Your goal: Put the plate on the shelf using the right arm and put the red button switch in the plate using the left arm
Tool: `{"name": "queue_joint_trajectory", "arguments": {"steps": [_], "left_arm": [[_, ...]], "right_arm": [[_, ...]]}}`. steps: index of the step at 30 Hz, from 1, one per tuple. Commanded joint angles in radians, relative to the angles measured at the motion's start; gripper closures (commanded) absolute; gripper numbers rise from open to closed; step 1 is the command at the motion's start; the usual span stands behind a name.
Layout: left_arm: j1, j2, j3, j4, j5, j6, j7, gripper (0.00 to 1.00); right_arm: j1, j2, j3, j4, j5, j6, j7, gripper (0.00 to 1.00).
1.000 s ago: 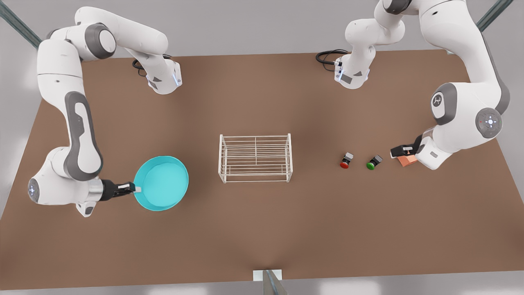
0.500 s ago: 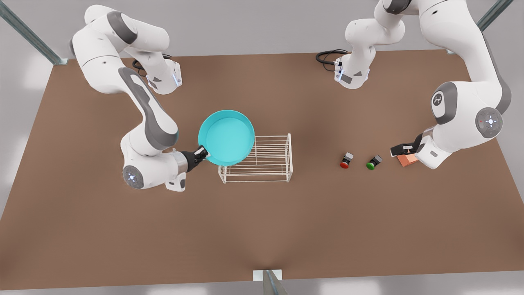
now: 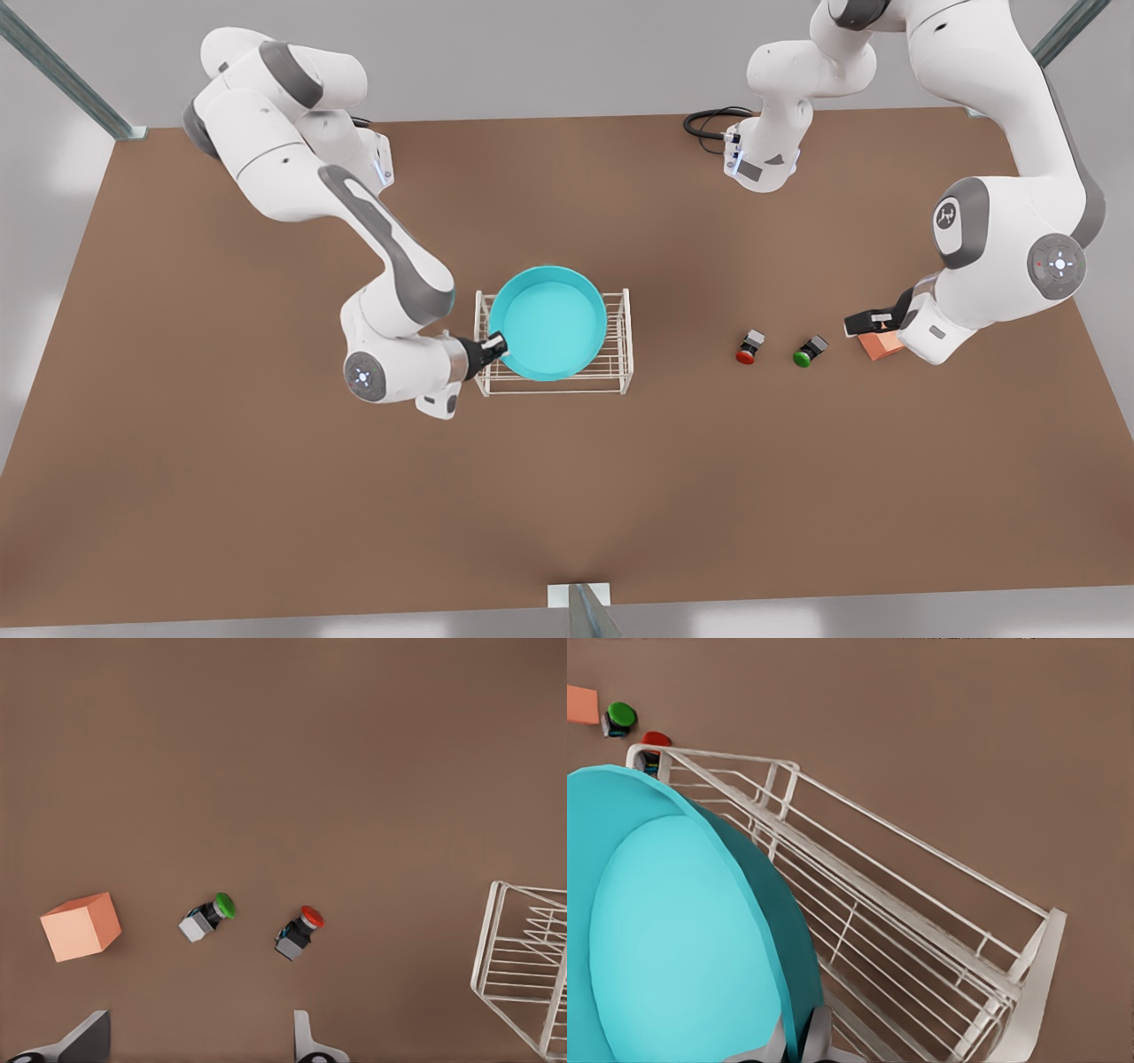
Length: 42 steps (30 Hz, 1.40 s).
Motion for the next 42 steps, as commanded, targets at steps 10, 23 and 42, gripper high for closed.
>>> {"name": "queue_joint_trajectory", "arguments": {"steps": [10,23,42], "left_arm": [[-0.001,-0.001,-0.001,0.0,0.001,-0.002,-0.008,0.0],[-0.181,0.063,-0.081,-0.03,0.102,0.194,0.106,0.0],[-0.199,0.218,-0.079,-0.431,0.116,0.903,0.497,0.02]], "right_arm": [[-0.005,-0.031,-0.008,-0.051,-0.03,0.064,0.128,0.75],[-0.277,-0.289,-0.195,0.061,-0.406,-0.237,0.062,0.0],[-0.278,-0.355,-0.192,-0.096,-0.467,-0.206,0.232,0.0]]}}
